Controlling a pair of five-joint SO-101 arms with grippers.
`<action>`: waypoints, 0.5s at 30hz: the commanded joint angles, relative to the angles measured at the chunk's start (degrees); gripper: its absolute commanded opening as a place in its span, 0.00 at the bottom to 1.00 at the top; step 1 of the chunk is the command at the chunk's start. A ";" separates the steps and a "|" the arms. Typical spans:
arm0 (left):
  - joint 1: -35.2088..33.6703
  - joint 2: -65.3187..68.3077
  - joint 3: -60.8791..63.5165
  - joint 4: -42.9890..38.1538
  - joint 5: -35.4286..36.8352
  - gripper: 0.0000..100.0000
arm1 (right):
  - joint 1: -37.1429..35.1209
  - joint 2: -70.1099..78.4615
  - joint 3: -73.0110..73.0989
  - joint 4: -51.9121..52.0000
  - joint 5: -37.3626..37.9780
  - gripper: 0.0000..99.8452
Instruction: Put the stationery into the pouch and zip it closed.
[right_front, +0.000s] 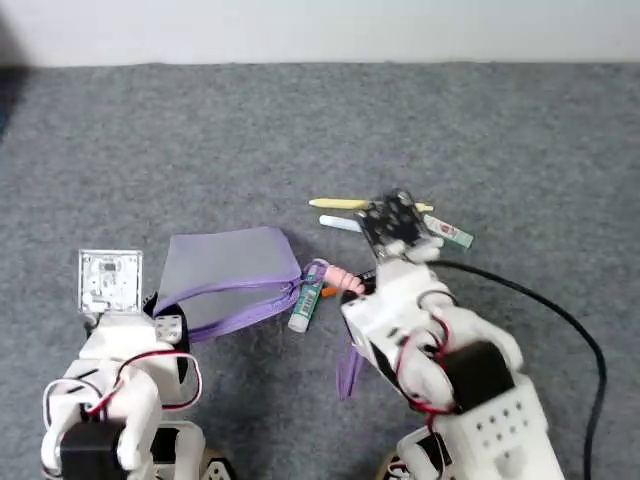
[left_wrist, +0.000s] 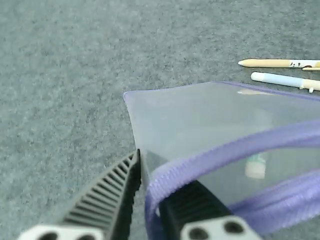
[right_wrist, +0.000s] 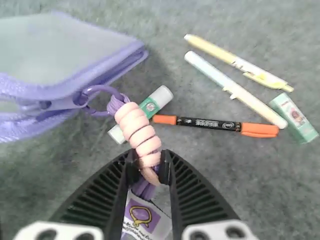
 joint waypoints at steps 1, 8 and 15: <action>-0.62 3.16 -3.03 0.00 1.85 0.01 | -2.24 5.32 -8.53 2.15 -2.90 0.07; -0.70 3.52 -2.77 0.00 7.30 0.02 | -1.98 11.82 -24.44 19.74 -6.07 0.25; -0.70 3.52 -2.77 0.00 12.48 0.02 | -1.80 13.23 -31.82 24.92 -5.71 0.25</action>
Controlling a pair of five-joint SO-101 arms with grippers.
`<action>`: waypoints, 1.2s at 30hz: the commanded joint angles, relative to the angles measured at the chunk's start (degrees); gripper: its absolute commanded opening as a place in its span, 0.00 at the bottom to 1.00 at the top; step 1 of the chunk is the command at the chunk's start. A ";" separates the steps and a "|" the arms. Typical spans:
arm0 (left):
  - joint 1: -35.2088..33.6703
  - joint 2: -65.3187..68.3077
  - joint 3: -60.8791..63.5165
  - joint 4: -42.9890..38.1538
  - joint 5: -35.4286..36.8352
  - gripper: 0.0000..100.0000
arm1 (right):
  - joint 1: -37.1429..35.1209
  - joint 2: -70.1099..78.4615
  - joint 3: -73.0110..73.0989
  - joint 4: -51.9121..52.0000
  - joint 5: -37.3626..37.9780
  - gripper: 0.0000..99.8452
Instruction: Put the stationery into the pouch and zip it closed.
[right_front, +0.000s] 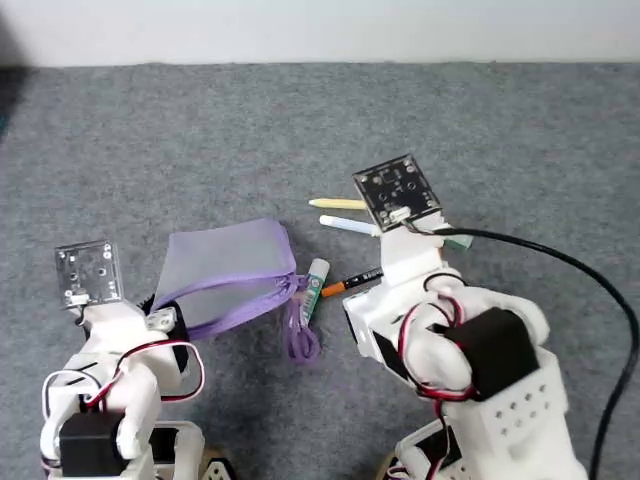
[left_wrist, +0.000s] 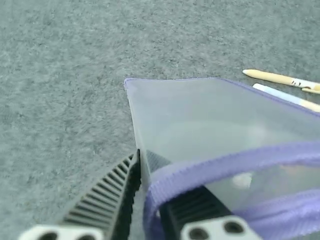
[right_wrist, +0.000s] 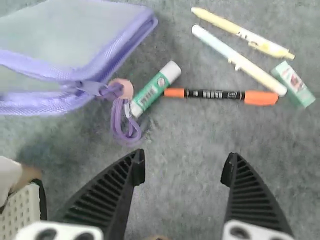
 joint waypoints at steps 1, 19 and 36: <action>-0.26 1.05 -2.15 -0.09 1.76 0.02 | 0.31 1.36 -3.16 1.71 -0.53 0.25; -9.93 1.05 -2.42 -2.81 1.76 0.01 | -0.84 48.92 -19.87 -3.91 -20.40 0.25; -12.57 0.97 -2.51 -2.64 1.76 0.01 | -2.15 82.07 -45.45 -4.35 -24.53 0.25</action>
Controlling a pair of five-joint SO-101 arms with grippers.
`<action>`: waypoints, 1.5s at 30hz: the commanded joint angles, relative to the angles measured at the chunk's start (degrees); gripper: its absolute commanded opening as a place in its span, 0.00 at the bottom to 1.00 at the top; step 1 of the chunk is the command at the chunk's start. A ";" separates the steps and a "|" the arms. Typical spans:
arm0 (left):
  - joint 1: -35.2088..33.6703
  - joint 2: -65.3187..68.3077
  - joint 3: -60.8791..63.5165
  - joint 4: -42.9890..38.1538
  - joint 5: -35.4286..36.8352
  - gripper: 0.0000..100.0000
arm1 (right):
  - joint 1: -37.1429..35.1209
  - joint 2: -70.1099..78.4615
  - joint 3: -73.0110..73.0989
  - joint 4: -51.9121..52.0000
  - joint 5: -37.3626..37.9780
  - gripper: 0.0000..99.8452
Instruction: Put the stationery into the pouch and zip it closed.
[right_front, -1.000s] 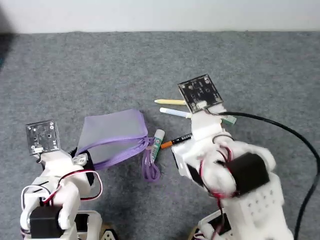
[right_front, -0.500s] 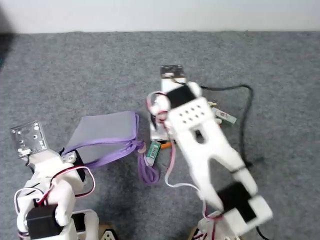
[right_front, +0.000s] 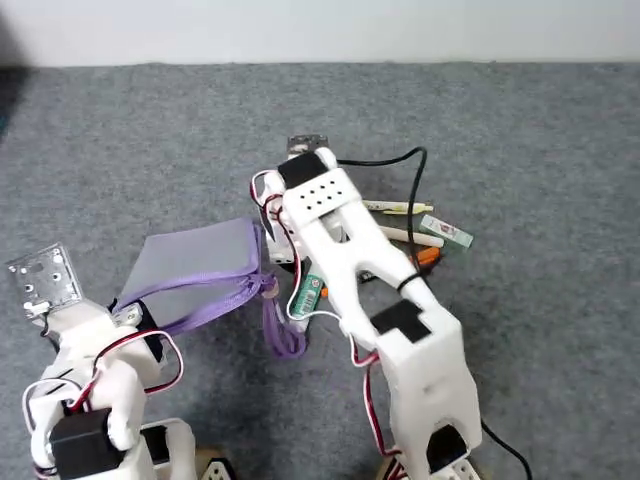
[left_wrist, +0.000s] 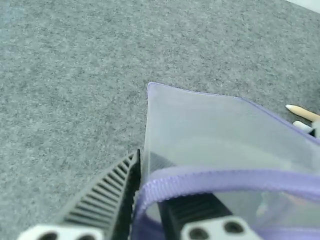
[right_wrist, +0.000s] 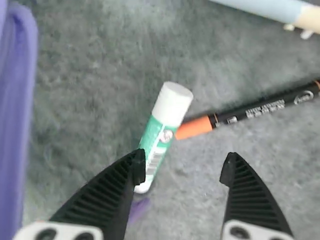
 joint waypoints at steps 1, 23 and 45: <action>-0.26 0.62 -2.51 -1.49 0.79 0.01 | -0.40 2.68 -5.71 -0.40 -0.70 0.25; -0.18 0.79 -5.14 -0.79 0.88 0.01 | 5.49 13.85 -15.56 3.56 -0.26 0.01; -0.09 35.78 -32.04 12.75 0.88 0.01 | 0.48 -35.47 -15.21 6.55 13.71 0.01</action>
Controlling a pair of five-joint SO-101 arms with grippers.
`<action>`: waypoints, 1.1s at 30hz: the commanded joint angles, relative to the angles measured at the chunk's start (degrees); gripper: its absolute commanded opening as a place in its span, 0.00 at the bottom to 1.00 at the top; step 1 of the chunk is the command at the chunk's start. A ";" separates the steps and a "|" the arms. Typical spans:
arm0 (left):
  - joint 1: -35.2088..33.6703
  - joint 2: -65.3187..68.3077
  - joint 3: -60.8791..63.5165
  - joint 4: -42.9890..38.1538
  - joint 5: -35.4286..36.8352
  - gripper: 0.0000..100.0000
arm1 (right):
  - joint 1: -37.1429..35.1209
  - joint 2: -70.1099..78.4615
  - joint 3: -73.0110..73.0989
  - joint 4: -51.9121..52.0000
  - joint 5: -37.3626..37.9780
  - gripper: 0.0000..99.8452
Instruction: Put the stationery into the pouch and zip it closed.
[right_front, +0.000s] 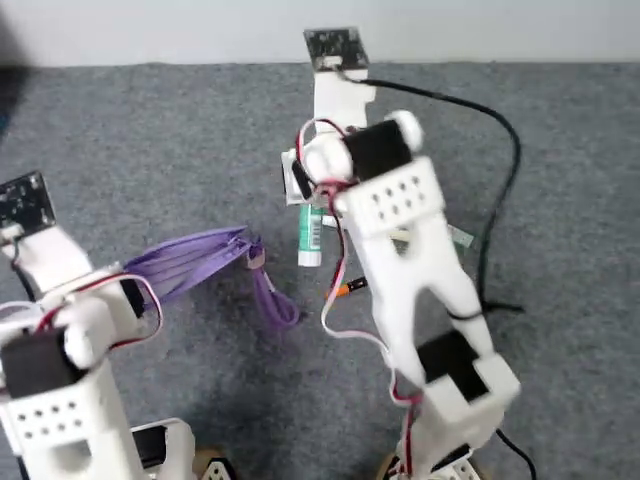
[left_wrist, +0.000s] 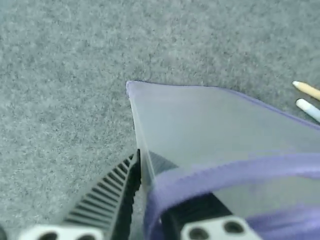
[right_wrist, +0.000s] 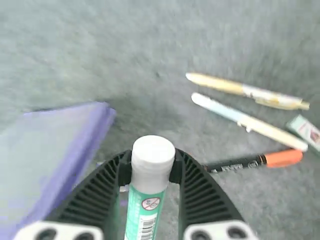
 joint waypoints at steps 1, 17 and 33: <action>0.09 3.43 -2.77 0.09 0.79 0.01 | -3.74 -10.33 -2.37 2.33 0.88 0.01; 0.09 3.69 -2.68 -0.09 0.79 0.01 | -22.29 -34.07 4.66 2.33 0.88 0.01; 0.00 3.52 -2.51 0.18 0.79 0.01 | -23.87 -45.76 42.99 -46.73 2.73 0.01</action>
